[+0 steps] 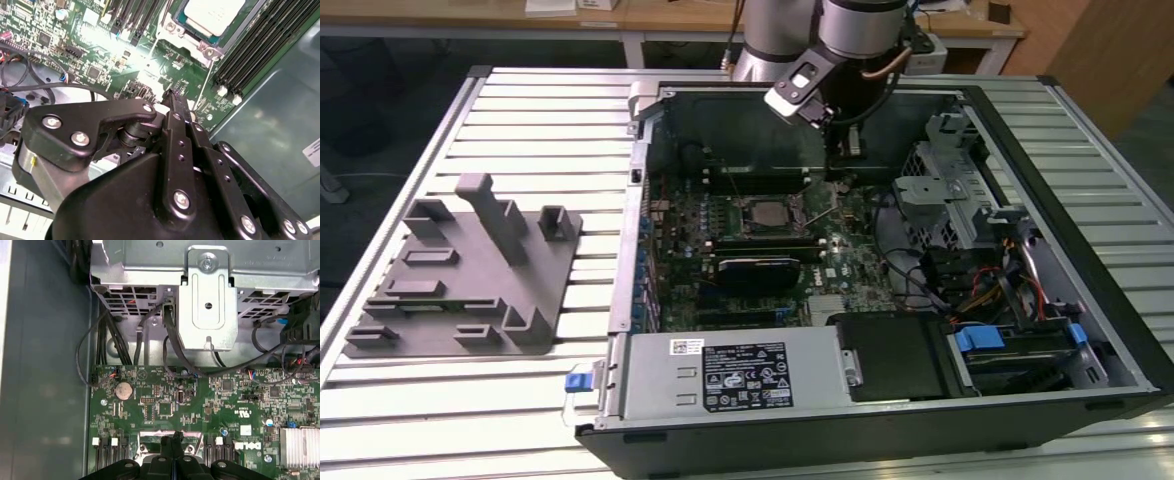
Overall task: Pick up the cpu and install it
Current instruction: 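Close the cpu cover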
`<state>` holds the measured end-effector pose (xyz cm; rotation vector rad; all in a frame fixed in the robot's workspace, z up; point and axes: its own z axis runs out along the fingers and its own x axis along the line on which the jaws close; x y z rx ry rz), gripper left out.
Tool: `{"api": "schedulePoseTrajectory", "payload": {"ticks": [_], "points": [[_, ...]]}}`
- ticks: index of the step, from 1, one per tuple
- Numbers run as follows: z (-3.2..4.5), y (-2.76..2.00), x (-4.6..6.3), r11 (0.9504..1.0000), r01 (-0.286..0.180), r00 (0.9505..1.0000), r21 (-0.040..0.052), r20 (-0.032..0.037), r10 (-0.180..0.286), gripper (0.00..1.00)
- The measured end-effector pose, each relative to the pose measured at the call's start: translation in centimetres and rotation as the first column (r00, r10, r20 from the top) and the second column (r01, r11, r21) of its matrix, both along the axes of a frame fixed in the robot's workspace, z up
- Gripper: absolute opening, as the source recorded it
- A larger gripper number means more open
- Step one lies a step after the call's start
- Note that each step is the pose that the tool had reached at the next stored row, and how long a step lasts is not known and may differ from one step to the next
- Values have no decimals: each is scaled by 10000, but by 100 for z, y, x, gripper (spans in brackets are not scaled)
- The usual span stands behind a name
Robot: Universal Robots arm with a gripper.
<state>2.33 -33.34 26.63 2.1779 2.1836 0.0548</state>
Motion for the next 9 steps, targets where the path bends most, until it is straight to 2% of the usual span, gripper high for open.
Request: {"api": "schedulePoseTrajectory", "payload": {"ticks": [9], "points": [[-25,2,83,10000,0,10000,1,-5,0,11]]}}
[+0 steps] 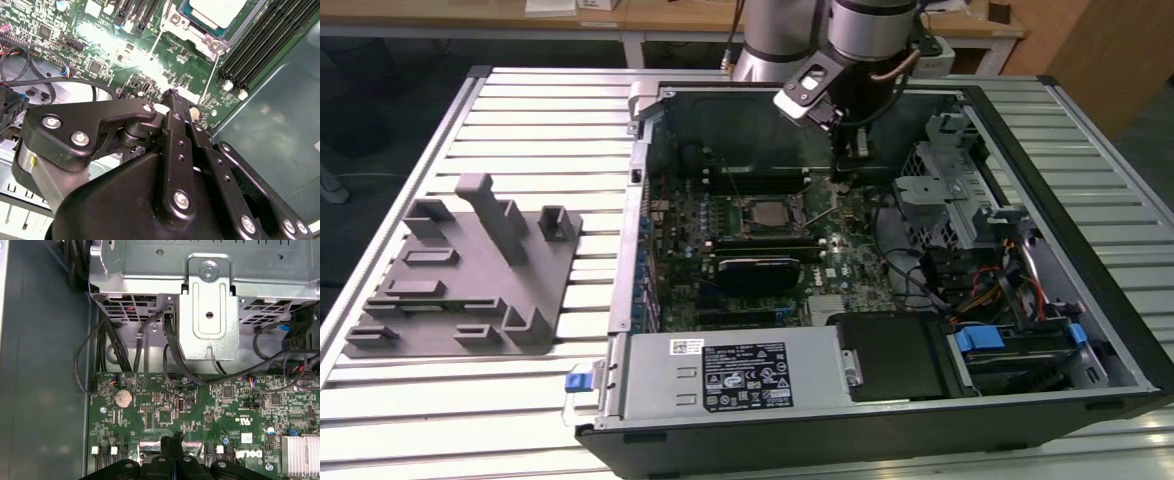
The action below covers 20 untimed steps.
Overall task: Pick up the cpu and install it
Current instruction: 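Close the cpu cover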
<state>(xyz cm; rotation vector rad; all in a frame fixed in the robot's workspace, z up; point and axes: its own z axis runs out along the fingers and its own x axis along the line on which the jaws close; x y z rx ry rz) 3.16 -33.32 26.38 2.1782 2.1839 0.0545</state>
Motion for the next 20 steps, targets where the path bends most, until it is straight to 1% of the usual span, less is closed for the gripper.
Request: {"api": "schedulePoseTrajectory", "payload": {"ticks": [10,14,20], "points": [[-65,3,44,10000,0,10000,0,0,0,11],[-68,6,72,10000,0,10000,-2,-1,0,11],[-77,13,153,10000,0,10000,0,0,0,11]]}}
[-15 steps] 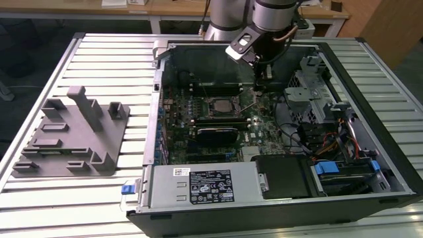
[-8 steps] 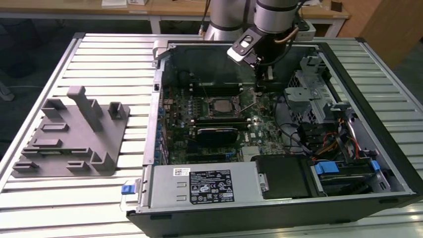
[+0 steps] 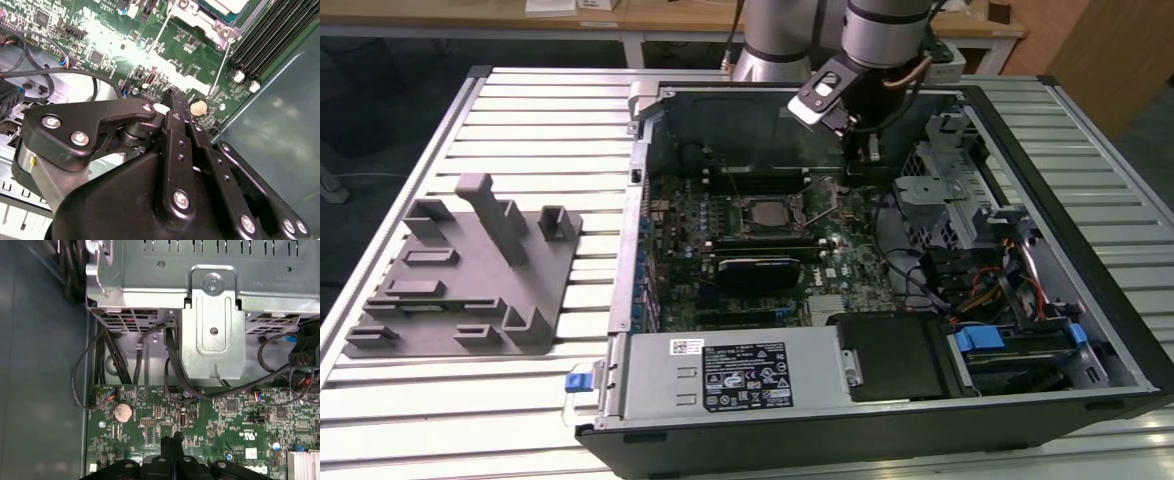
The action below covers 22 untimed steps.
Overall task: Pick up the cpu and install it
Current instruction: 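Close the cpu cover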
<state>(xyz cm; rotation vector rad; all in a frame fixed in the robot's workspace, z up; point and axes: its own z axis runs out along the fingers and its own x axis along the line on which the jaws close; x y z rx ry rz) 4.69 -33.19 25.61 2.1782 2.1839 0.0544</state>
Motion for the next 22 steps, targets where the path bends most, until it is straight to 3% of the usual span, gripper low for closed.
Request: {"api": "schedulePoseTrajectory", "payload": {"ticks": [6,14,22], "points": [[-49,0,52,10000,0,10000,0,-17,0,11],[-165,1,76,10000,0,9999,1,-111,0,11],[-180,1,1,10000,0,9999,0,-121,0,11]]}}
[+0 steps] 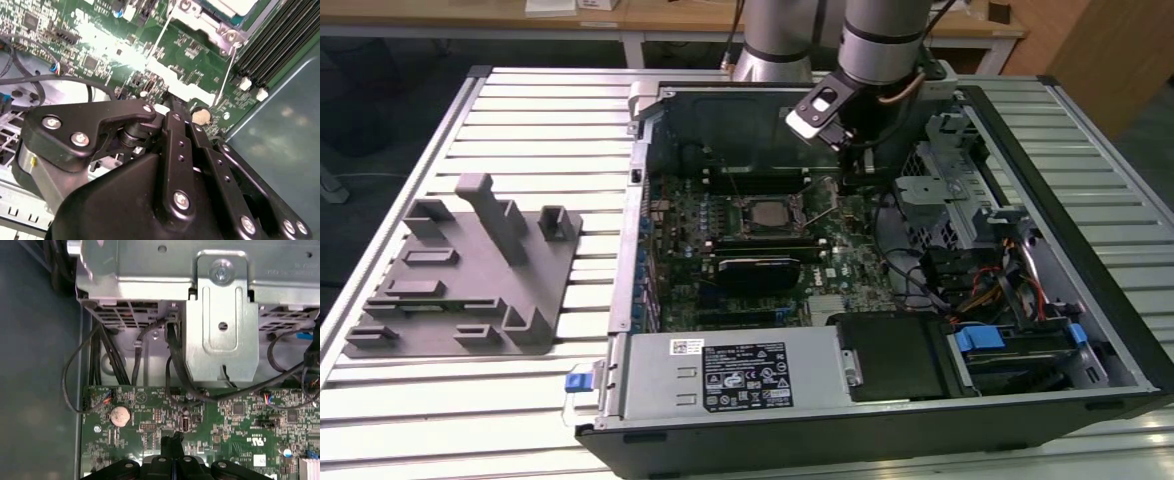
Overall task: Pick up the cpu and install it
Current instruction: 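Close the cpu cover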
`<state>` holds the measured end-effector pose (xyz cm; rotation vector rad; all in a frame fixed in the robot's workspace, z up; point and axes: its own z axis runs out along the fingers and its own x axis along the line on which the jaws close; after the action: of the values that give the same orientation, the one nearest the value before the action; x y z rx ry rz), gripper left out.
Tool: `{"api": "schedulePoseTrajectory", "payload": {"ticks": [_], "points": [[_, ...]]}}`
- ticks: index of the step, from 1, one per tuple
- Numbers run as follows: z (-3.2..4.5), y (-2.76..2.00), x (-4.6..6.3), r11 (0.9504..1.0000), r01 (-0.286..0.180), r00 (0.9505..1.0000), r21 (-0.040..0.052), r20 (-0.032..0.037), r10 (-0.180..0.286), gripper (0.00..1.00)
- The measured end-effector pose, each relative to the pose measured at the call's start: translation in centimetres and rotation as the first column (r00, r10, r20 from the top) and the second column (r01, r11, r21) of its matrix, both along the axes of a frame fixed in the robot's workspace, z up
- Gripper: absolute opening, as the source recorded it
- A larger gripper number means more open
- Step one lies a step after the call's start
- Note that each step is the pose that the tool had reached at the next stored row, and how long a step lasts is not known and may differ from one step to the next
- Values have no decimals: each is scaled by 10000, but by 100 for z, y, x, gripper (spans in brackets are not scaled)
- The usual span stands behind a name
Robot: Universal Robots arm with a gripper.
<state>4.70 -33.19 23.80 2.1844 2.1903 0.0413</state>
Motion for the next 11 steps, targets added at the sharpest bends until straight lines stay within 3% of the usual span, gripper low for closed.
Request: {"api": "schedulePoseTrajectory", "payload": {"ticks": [11], "points": [[-1,0,-389,10000,3,10000,55,2,-3,11]]}}
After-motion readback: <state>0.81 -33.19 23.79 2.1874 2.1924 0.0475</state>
